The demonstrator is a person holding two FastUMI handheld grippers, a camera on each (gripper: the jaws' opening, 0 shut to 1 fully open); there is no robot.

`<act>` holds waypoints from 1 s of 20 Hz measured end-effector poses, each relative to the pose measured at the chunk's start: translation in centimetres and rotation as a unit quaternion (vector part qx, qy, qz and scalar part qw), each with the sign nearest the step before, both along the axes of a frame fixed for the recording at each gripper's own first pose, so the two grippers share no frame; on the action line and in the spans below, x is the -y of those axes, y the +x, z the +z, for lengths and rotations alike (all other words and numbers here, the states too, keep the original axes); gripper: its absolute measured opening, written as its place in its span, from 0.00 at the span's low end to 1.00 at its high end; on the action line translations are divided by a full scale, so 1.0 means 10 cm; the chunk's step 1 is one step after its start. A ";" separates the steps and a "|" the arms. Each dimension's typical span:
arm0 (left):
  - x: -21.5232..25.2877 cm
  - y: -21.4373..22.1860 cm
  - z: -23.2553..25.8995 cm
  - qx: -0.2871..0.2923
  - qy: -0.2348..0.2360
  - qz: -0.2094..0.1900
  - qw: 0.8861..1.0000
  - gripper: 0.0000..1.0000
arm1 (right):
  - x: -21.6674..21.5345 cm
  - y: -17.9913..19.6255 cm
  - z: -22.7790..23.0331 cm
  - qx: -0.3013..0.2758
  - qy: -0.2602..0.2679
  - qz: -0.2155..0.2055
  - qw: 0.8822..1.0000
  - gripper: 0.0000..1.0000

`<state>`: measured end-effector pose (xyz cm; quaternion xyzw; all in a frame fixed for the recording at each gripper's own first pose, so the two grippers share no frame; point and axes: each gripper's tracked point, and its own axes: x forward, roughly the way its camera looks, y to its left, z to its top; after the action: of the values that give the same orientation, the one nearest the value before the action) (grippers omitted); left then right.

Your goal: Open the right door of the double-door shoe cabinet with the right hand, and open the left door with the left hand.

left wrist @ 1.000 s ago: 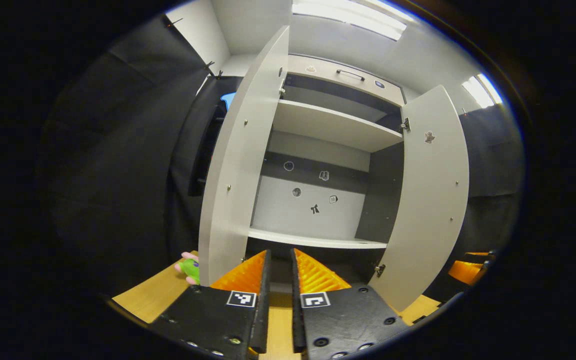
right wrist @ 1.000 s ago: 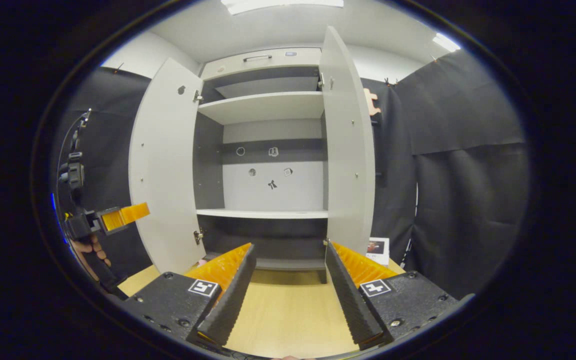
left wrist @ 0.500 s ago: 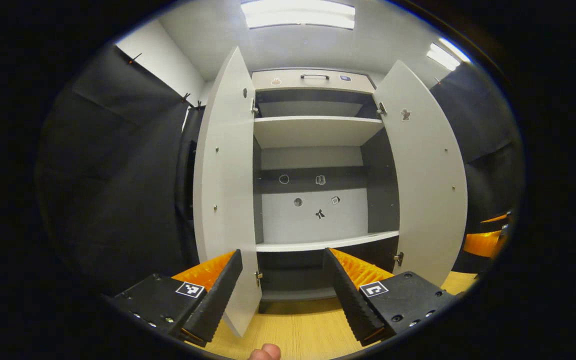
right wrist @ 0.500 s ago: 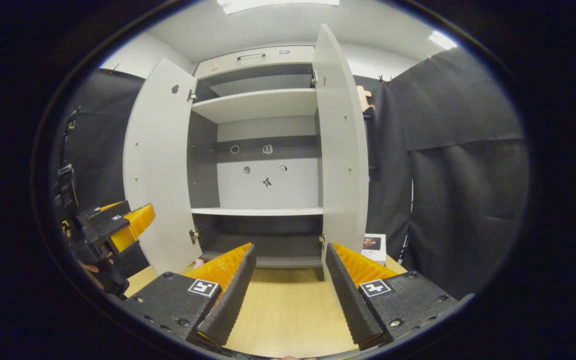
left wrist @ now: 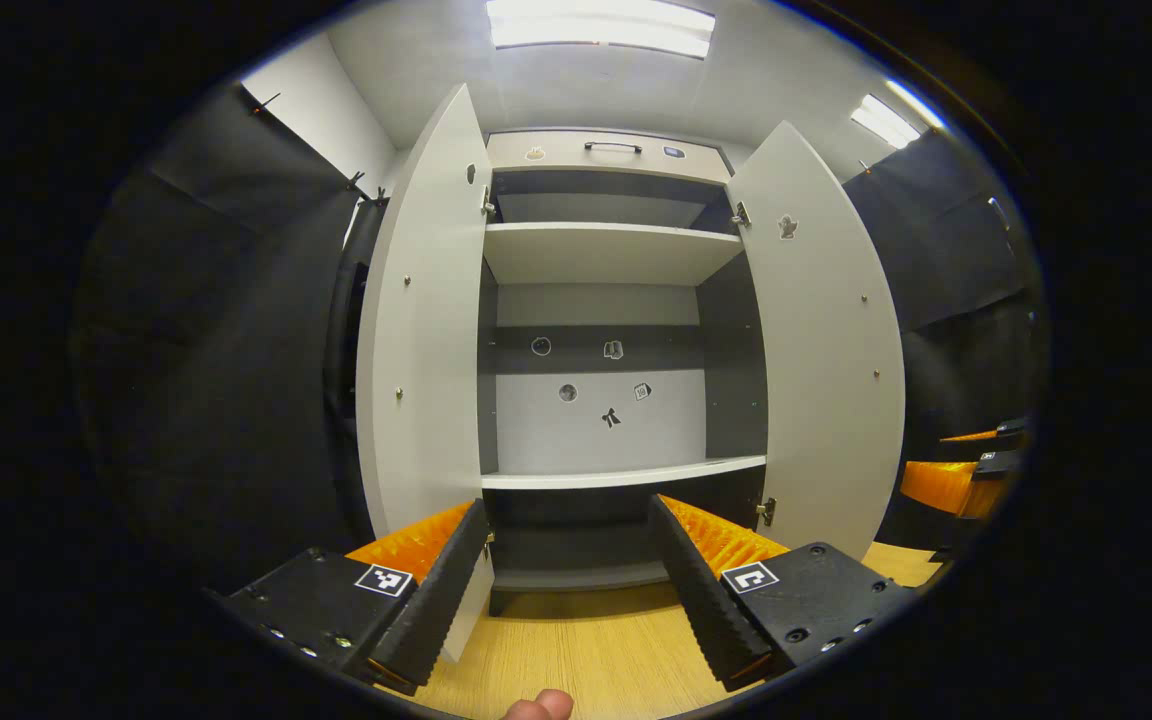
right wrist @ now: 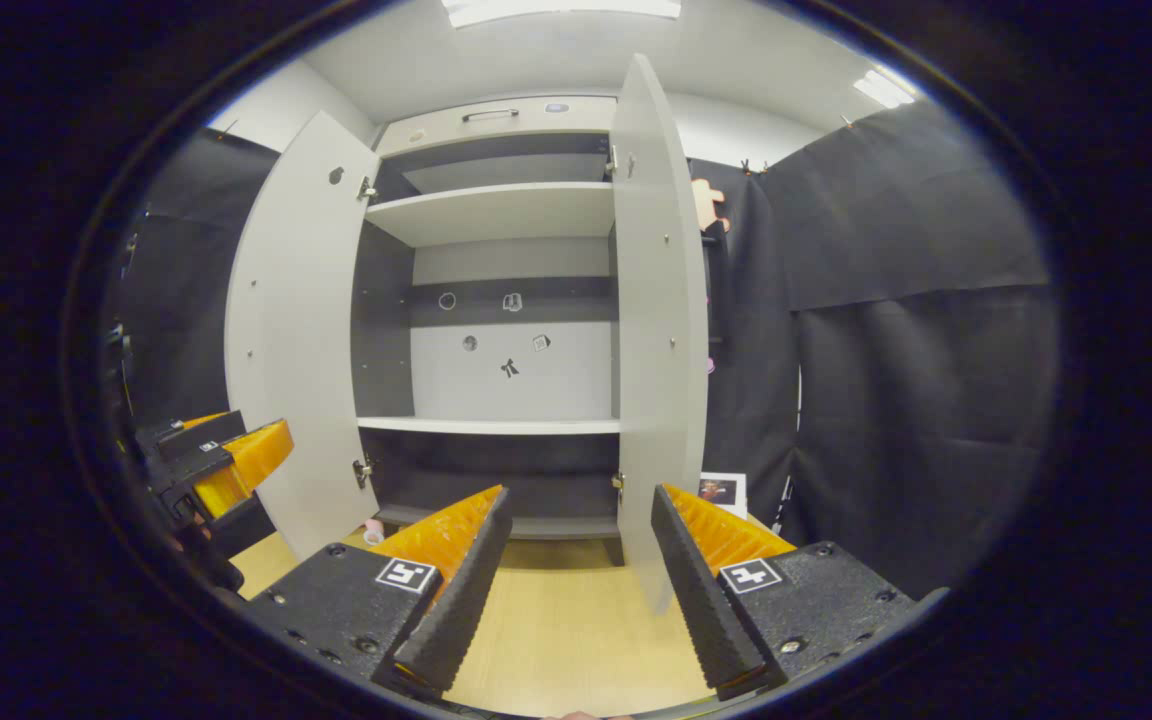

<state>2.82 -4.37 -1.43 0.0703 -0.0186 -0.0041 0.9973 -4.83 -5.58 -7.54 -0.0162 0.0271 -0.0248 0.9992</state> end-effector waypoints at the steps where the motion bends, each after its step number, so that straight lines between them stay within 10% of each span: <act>1: -0.01 0.01 -0.02 -0.003 -0.002 0.000 1.000 0.96 | 0.03 -0.01 0.01 0.001 0.004 -0.004 1.000 0.88; 20: -0.07 0.02 -0.01 0.006 -0.003 -0.005 1.000 0.96 | -0.12 0.04 -0.05 -0.002 -0.010 0.005 1.000 0.89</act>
<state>3.01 -3.70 -1.52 0.0671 -0.0244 -0.0088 0.9974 -4.38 -4.42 -8.04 -0.0258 0.0283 -0.0204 0.9991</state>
